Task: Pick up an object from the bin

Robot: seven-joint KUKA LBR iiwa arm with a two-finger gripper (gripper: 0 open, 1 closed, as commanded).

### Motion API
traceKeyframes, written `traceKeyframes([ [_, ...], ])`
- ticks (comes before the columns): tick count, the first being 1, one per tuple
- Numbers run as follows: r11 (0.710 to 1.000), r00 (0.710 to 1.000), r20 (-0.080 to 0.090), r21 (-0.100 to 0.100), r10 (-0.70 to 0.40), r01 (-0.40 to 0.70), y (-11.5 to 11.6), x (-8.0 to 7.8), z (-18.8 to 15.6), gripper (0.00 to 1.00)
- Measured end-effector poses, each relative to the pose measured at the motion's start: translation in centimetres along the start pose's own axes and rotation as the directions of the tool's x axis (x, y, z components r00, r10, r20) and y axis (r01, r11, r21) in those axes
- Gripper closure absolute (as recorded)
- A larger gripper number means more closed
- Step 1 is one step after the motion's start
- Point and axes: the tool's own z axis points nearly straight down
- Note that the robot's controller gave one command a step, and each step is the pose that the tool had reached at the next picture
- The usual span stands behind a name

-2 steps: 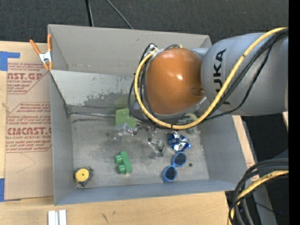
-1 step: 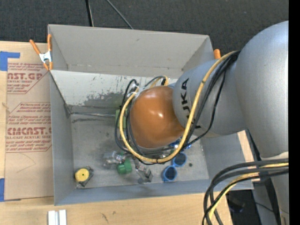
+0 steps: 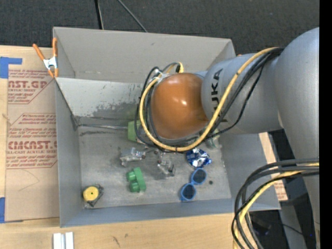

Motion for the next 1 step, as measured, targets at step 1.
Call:
traceKeyframes([
  [1,0.999,0.999,-0.002,-0.009,0.036,-0.036,5.59,0.13,2.21,0.00],
])
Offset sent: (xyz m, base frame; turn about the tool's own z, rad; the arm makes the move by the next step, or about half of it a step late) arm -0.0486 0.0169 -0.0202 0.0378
